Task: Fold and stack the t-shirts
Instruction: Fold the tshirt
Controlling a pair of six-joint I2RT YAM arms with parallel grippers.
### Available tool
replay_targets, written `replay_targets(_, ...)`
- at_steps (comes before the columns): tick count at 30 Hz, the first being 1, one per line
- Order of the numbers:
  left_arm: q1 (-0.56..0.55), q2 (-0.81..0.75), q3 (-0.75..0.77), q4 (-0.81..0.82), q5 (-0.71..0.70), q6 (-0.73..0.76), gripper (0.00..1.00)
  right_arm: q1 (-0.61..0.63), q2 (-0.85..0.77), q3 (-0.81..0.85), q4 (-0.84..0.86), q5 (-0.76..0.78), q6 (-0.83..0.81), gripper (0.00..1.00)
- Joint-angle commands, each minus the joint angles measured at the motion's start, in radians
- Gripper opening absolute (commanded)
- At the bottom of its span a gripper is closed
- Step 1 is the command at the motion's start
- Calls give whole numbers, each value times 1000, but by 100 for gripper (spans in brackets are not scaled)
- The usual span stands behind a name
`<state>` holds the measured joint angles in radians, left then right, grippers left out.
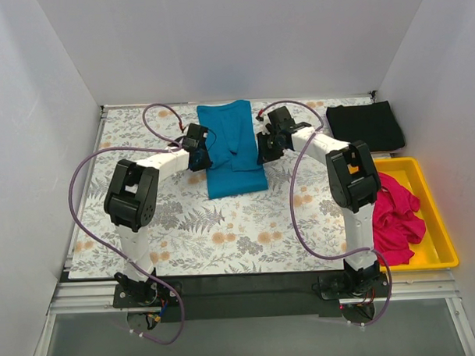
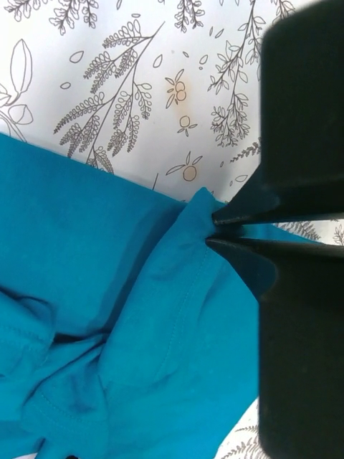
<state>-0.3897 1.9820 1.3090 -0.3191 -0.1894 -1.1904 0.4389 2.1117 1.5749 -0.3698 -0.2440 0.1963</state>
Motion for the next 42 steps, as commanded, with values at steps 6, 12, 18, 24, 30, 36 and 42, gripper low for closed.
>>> replay_targets(6, 0, -144, 15, 25, -35, -2, 53, 12, -104, 7, 72, 77, -35, 38)
replay_targets(12, -78, -304, -85, -21, -64, -92, 52, 67, -251, -140, 198, 97, -35, 43)
replay_targets(18, -192, -299, -182, 12, 13, -155, 33, 118, -262, -230, 279, 15, -1, 29)
replay_targets(24, -209, -189, -185, 31, 51, -170, 17, 139, -179, -243, 347, -15, 29, 16)
replay_targets(30, -216, -157, -200, 17, 102, -170, 16, 156, -116, -251, 400, -24, 40, 12)
replay_targets(36, -218, -164, -232, -55, 172, -149, 17, 158, -84, -259, 416, -6, 38, 11)
replay_targets(42, -216, -178, -243, -87, 188, -124, 18, 158, -56, -247, 423, 38, 15, 11)
